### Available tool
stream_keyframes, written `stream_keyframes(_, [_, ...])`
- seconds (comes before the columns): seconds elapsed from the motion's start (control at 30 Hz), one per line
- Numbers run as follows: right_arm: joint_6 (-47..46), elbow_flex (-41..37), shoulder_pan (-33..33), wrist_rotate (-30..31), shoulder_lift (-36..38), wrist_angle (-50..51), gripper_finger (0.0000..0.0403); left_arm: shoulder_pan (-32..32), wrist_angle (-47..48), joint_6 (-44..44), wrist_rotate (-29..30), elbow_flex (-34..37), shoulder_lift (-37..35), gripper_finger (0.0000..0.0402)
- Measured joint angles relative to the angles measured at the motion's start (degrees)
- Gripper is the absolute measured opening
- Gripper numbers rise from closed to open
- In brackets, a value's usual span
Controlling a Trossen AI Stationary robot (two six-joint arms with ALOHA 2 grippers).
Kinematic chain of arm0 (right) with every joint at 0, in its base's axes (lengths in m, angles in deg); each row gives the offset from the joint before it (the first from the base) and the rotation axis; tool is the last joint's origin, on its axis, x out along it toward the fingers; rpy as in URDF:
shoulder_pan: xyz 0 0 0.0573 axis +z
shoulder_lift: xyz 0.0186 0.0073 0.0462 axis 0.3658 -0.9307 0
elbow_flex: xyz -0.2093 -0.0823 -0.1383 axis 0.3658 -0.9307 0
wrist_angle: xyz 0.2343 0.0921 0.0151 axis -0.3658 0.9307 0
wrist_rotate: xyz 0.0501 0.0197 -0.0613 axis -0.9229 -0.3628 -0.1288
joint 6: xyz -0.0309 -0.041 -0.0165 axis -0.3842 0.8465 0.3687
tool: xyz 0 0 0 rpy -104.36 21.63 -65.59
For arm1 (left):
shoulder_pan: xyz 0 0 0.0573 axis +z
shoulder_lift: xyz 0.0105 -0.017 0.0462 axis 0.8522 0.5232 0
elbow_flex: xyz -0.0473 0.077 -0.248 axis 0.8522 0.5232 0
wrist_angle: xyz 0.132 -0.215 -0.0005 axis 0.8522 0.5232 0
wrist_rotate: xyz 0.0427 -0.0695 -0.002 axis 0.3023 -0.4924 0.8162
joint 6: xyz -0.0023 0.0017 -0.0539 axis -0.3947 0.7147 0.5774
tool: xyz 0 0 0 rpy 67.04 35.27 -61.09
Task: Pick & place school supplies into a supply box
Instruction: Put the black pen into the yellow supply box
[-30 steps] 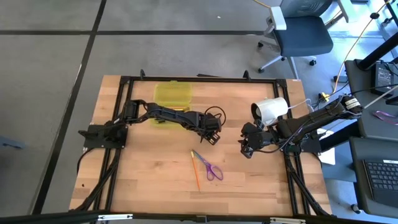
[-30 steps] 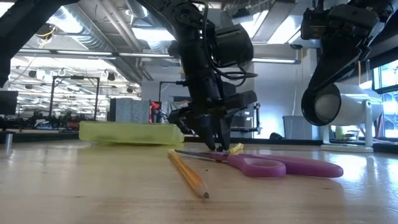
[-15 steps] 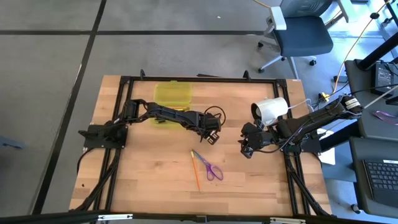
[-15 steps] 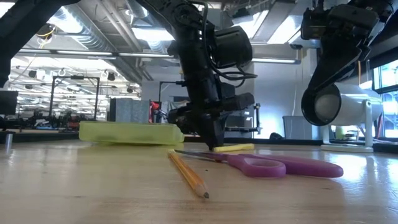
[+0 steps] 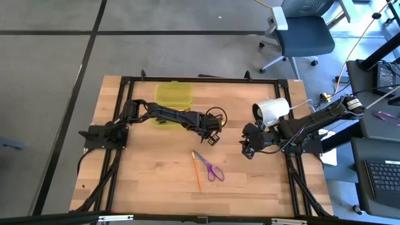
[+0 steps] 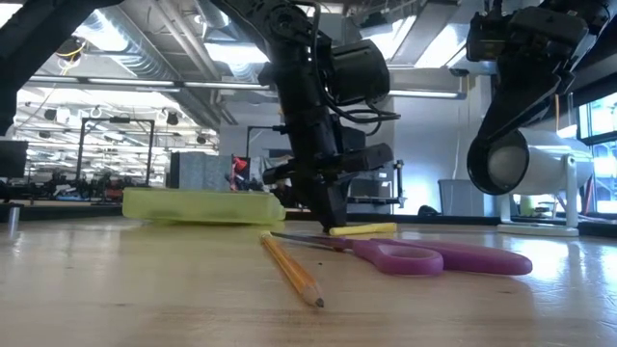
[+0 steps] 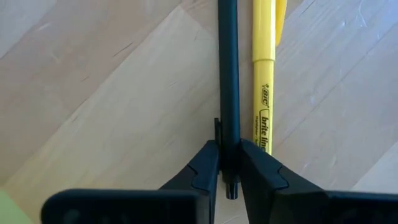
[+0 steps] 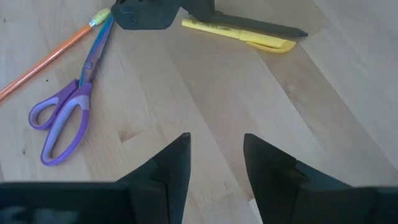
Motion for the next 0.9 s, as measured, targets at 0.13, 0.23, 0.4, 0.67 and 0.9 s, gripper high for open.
stream_keyframes(0.13, [0.02,0.00,-0.01,0.00,0.00,0.00,0.0152,0.07,0.33,-0.61,0.00,0.04,-0.23,0.0035])
stream_keyframes(0.23, [0.02,0.00,0.00,0.02,0.00,0.00,0.0152,0.07,0.38,-0.96,0.14,0.04,-0.23,0.0037])
stream_keyframes(0.4, [0.02,0.00,-0.02,0.00,0.00,0.01,0.0152,0.11,0.41,-1.30,-0.36,0.04,-0.29,0.0035])
stream_keyframes(0.67, [0.02,0.00,-0.01,0.00,0.00,0.02,0.0152,0.12,1.85,-3.19,-0.04,-2.31,-0.09,0.0035])
stream_keyframes(0.9, [0.04,0.00,-0.01,0.02,0.00,0.02,0.0152,0.50,4.62,-5.52,0.75,-5.37,-0.09,0.0035])
